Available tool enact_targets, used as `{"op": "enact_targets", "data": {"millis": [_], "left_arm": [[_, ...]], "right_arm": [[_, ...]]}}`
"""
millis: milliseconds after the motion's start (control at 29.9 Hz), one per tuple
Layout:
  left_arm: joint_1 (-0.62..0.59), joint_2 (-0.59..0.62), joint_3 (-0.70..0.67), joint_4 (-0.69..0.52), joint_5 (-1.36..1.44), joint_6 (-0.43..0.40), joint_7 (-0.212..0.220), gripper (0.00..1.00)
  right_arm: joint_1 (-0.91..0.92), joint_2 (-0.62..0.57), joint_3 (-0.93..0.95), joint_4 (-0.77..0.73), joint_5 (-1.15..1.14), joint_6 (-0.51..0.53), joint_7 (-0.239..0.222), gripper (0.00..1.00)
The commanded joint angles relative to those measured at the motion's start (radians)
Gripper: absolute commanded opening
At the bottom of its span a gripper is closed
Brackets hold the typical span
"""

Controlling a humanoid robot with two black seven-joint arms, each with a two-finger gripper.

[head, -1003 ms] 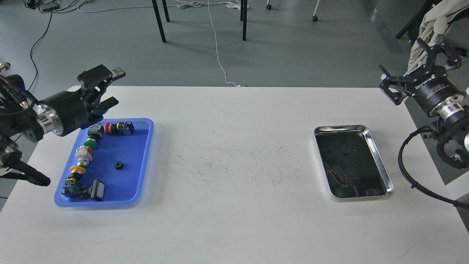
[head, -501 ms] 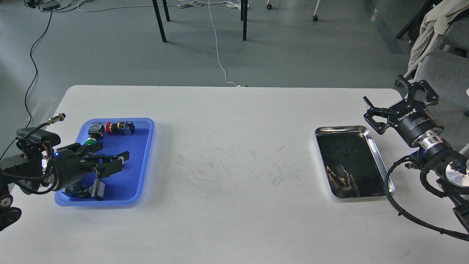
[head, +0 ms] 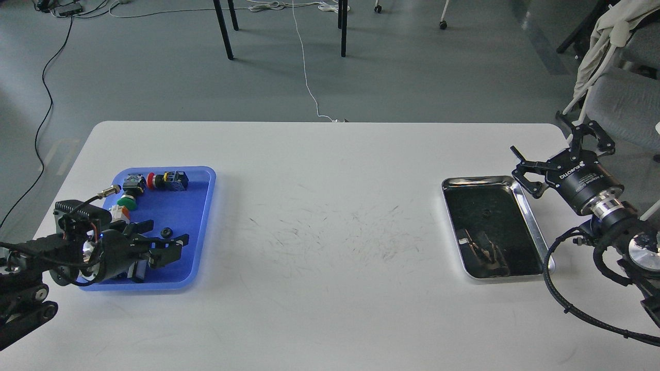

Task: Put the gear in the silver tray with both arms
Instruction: 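Reach into the blue tray and grasp another black gear with left gripper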

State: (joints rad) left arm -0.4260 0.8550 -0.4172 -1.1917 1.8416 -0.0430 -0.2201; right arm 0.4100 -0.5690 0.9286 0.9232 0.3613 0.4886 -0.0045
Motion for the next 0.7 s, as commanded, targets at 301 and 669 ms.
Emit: {"op": "enact_targets", "data": {"millis": [301,669], "left_arm": [[-0.008,-0.054,0.000,0.106,0.018,0.000,-0.031,0.84],[-0.007,-0.070,0.000,0.126,0.041,0.005,-0.044,0.45]], "right_arm": [[0.010,0.004,0.003,0.002,-0.002,-0.008,0.000,0.98],[0.013,0.009,0.003,0.002,-0.001,-0.013,0.000,0.98]]}}
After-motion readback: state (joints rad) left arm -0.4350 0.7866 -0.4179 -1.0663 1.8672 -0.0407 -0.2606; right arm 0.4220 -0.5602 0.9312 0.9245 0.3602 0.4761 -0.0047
